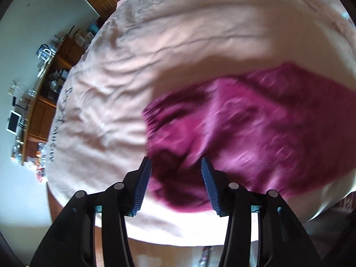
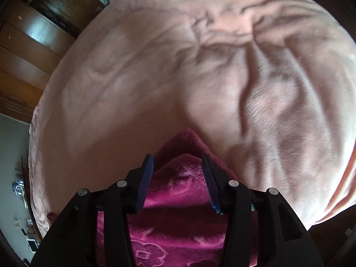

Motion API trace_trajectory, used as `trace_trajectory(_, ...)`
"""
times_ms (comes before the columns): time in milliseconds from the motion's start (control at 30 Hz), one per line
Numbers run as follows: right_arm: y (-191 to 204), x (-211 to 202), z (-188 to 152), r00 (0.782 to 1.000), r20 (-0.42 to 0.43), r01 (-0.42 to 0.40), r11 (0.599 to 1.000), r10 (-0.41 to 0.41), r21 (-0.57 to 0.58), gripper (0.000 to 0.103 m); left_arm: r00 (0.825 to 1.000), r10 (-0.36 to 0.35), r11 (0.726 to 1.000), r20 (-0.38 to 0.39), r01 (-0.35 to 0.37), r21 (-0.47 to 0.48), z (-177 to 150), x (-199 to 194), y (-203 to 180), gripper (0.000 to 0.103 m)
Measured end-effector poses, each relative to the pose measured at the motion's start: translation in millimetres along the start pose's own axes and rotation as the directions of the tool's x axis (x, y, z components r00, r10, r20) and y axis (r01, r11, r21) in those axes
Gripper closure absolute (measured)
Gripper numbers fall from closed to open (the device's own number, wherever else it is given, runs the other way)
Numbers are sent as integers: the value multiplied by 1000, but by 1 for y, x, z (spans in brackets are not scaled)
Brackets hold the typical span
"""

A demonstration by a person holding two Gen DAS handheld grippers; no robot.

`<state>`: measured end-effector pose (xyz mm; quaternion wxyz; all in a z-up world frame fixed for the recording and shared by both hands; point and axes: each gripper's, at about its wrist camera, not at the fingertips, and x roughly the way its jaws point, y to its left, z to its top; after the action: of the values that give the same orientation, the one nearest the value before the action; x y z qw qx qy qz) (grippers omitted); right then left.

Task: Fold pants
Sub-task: 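Open both grippers to release the folded pants and smooth them down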

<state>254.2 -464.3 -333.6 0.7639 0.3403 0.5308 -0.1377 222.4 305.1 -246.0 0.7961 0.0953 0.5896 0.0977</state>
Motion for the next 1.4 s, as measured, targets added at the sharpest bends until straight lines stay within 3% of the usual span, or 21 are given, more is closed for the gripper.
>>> trace_trajectory(67, 1, 13, -3, 998, -54, 24, 1000, -24, -6, 59, 999, -33, 999, 5, 33, -4, 9, 1, -19, 53)
trace_trajectory(200, 5, 12, -12, 996, -80, 26, 999, -30, -44, 89, 998, -61, 998, -4, 61, 21, 17, 10, -55, 48)
trace_trajectory(267, 8, 0, -15, 998, -59, -5, 997, 0, -77, 92, 997, -73, 997, -15, 74, 34, 17, 16, -67, 48)
trace_trajectory(467, -3, -57, -23, 987, 119, -95, 993, 104, -73, 90, 996, -78, 994, -44, 81, 68, 17, 28, -90, 48)
trace_trajectory(600, -17, -66, -24, 980, 197, 1, 1000, 5, -31, 66, 996, -71, 994, -50, 75, 75, 19, 30, -95, 48)
trace_trajectory(700, -25, -64, -21, 984, 175, -27, 999, 23, 18, 66, 996, -75, 994, -45, 78, 77, 21, 27, -100, 48)
trace_trajectory(1000, 38, -23, -41, 994, 16, -109, 984, 112, -139, 66, 993, -107, 991, -56, 111, 73, 16, 28, -108, 48)
trace_trajectory(1167, 24, 21, -21, 998, 7, 63, 997, -63, -54, 69, 991, -103, 991, -80, 110, 81, 2, 34, -111, 48)
trace_trajectory(1267, 11, 30, -10, 999, -34, 39, 999, -38, 37, 69, 992, -89, 994, -93, 95, 57, -7, 38, -101, 48)
trace_trajectory(1400, 29, 20, -11, 993, -14, 115, 992, -116, -55, 69, 991, -80, 996, -104, 76, -45, -19, 45, -75, 48)
